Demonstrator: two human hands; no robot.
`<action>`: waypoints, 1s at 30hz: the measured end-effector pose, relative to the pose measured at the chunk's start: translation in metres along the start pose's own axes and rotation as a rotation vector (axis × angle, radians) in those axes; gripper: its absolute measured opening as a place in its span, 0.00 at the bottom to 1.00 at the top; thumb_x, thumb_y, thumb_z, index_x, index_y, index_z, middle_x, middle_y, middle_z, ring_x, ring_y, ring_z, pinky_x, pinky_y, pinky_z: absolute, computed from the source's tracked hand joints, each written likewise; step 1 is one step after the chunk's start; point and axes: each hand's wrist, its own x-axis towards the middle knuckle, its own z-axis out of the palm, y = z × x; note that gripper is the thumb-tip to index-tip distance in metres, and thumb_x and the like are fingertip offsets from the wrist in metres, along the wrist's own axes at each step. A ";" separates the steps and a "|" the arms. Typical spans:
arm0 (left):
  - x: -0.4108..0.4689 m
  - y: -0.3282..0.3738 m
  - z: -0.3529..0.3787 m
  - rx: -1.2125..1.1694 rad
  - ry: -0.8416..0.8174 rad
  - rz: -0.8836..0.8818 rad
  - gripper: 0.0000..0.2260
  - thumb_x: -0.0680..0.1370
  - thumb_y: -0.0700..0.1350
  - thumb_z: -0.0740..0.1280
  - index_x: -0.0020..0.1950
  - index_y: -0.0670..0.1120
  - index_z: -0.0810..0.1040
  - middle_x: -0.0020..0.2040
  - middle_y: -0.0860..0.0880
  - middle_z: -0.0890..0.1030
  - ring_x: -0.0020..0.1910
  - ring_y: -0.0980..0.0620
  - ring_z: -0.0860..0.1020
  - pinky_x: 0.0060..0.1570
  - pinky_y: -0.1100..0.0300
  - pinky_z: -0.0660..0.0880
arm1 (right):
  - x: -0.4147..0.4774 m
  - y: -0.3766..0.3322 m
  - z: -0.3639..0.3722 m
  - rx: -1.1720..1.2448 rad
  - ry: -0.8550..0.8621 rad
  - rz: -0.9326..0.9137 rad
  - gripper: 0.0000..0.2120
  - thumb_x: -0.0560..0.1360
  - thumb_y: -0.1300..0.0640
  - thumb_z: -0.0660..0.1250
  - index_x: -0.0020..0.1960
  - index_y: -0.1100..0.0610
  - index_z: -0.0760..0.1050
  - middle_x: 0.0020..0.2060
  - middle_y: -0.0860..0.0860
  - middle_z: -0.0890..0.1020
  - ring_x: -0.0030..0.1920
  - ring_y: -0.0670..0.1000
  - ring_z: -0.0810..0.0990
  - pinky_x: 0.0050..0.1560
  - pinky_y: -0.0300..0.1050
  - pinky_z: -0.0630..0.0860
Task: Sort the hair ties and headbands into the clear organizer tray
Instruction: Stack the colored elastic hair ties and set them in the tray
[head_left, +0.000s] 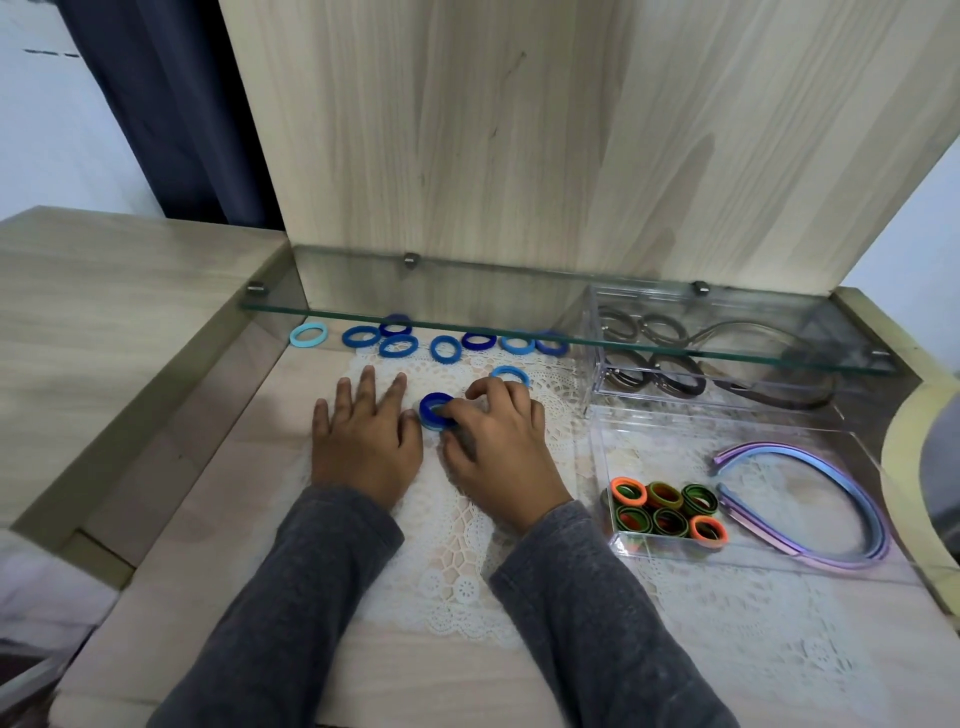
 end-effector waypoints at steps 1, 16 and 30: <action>0.000 0.000 0.000 0.001 -0.008 -0.002 0.24 0.83 0.54 0.49 0.79 0.55 0.50 0.80 0.48 0.49 0.78 0.45 0.49 0.75 0.47 0.46 | 0.000 -0.001 -0.001 -0.005 0.000 -0.001 0.11 0.76 0.49 0.62 0.57 0.48 0.76 0.57 0.49 0.71 0.60 0.51 0.65 0.59 0.48 0.62; -0.001 0.004 -0.009 0.014 -0.133 -0.056 0.24 0.83 0.55 0.46 0.79 0.56 0.46 0.80 0.50 0.44 0.79 0.47 0.44 0.76 0.47 0.43 | -0.007 -0.006 -0.025 -0.101 -0.102 -0.011 0.14 0.75 0.50 0.62 0.59 0.46 0.77 0.57 0.50 0.71 0.59 0.53 0.64 0.59 0.50 0.60; -0.016 0.008 -0.015 -0.066 0.310 0.343 0.16 0.75 0.43 0.61 0.61 0.51 0.79 0.61 0.52 0.80 0.63 0.51 0.76 0.69 0.46 0.60 | -0.008 -0.006 -0.054 -0.209 -0.226 -0.087 0.12 0.77 0.47 0.65 0.59 0.44 0.79 0.59 0.49 0.72 0.61 0.54 0.64 0.61 0.50 0.60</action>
